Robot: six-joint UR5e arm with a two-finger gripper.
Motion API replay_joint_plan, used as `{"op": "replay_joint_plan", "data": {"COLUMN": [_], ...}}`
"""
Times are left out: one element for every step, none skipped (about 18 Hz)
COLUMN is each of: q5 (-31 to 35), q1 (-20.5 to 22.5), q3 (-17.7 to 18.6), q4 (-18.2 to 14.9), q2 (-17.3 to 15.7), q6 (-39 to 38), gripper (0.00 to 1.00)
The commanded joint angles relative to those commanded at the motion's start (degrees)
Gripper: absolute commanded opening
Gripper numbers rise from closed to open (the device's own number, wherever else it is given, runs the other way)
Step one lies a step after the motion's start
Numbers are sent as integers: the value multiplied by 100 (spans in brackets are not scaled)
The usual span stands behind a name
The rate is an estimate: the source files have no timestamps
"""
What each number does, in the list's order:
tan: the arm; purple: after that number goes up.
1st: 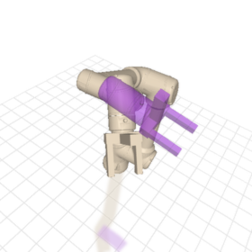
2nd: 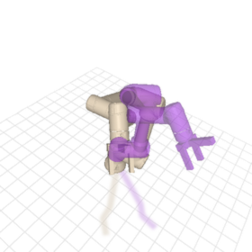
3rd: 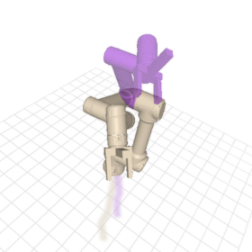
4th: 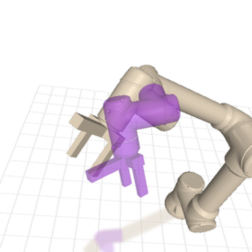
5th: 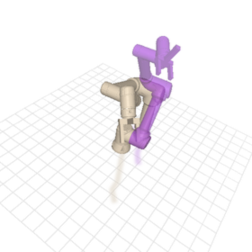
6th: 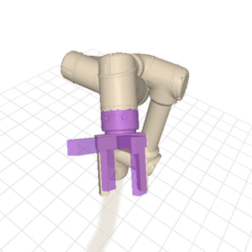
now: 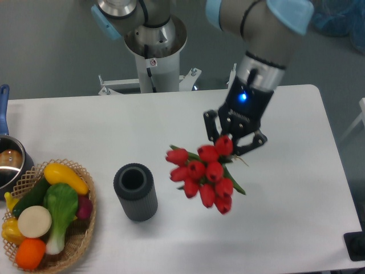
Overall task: Insert the flowers into the vase
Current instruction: 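Lift the red tulips and carry them over the dark grey vase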
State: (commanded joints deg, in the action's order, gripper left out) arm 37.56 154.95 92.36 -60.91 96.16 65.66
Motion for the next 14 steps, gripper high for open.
{"op": "replay_joint_plan", "data": {"q5": [-307, -580, -801, -968, -1109, -1258, -1390, -1522, -1637, -1733, -1847, -1979, -2094, -2147], "q1": [35, 44, 53, 53, 36, 18, 9, -8, -8, -17, -26, -34, -52, -96], "q3": [53, 71, 80, 80, 80, 80, 80, 89, 115, 150, 159, 159, 159, 168], "q4": [0, 0, 0, 9, 9, 9, 9, 0, 9, 17, 70, 131, 193, 219], "q2": [-53, -62, -62, -54, -53, -53, -53, -53, -62, -62, -45, -19, 8, 17], "q6": [-97, -158, -168, -168, -177, -177, -177, -211, -308, -343, -335, -344, -352, -352], "gripper": [7, 7, 7, 7, 7, 7, 7, 7, 7, 7, 7, 7, 7, 7]}}
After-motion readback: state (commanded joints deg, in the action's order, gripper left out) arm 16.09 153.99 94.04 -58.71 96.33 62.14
